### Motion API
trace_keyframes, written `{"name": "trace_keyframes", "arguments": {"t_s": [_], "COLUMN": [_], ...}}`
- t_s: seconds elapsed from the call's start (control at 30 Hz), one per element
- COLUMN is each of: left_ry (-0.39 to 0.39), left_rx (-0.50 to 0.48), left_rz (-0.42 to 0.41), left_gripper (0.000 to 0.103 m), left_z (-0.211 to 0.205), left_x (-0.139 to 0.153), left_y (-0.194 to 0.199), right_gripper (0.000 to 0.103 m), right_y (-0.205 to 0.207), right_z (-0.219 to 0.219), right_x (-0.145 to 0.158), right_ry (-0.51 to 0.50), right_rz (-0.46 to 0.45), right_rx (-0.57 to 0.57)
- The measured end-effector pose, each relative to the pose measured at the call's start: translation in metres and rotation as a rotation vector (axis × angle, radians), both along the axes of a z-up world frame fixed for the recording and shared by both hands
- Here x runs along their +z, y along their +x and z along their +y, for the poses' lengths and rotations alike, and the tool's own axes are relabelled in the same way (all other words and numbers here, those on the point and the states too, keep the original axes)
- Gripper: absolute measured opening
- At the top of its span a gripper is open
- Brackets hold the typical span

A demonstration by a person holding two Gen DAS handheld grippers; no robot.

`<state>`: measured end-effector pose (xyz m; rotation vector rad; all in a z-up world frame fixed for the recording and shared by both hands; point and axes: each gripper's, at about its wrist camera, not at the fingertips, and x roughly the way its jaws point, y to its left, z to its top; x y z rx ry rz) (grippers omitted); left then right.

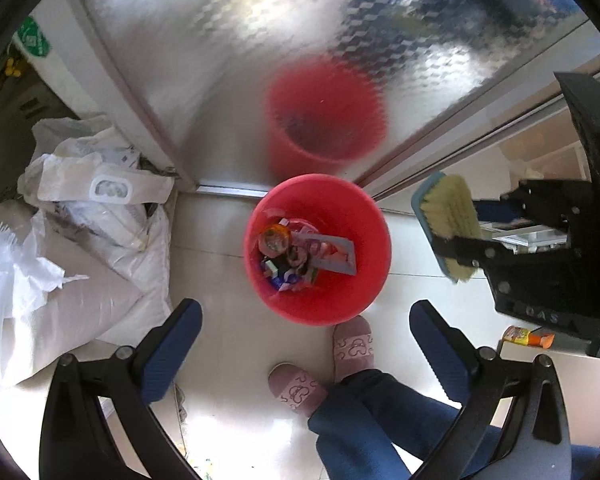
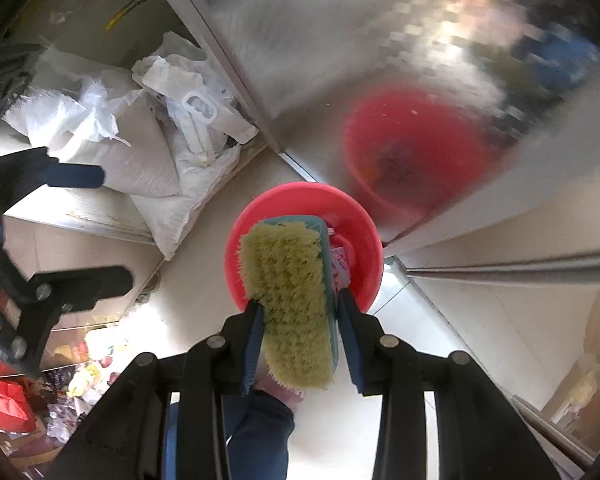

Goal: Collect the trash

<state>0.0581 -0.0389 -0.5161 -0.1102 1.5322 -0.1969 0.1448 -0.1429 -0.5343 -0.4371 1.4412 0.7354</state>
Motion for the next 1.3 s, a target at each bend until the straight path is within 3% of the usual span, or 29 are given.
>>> {"name": "trace_keyframes", "arguments": {"t_s": [0.2, 0.3, 0.37, 0.83, 1.0, 1.3], "left_ry": [0.01, 0.019, 0.029, 0.045, 0.054, 0.073], "left_rx": [0.025, 0.04, 0.046, 0.047, 0.046, 0.066], "left_rz": [0.005, 0.004, 0.008, -0.026, -0.048, -0.145], "left_gripper": [0.103, 0.103, 0.103, 0.103, 0.103, 0.103], "left_z": [0.007, 0.01, 0.01, 0.011, 0.01, 0.011], "left_x": [-0.003, -0.002, -0.001, 0.034, 0.057, 0.14], "left_y": [-0.007, -0.01, -0.011, -0.017, -0.02, -0.036], "right_gripper": [0.035, 0.052, 0.074, 0.102, 0.102, 0.102], "right_y": [-0.002, -0.003, -0.002, -0.008, -0.013, -0.032], "right_z": [0.01, 0.011, 0.009, 0.008, 0.006, -0.004], "right_x": [-0.019, -0.022, -0.022, 0.016, 0.042, 0.124], "right_ry": [-0.031, -0.037, -0.019, 0.019, 0.022, 0.029], "right_rz": [0.021, 0.024, 0.046, 0.018, -0.035, -0.097], "right_rx": [0.012, 0.003, -0.007, -0.038, -0.052, -0.139]}}
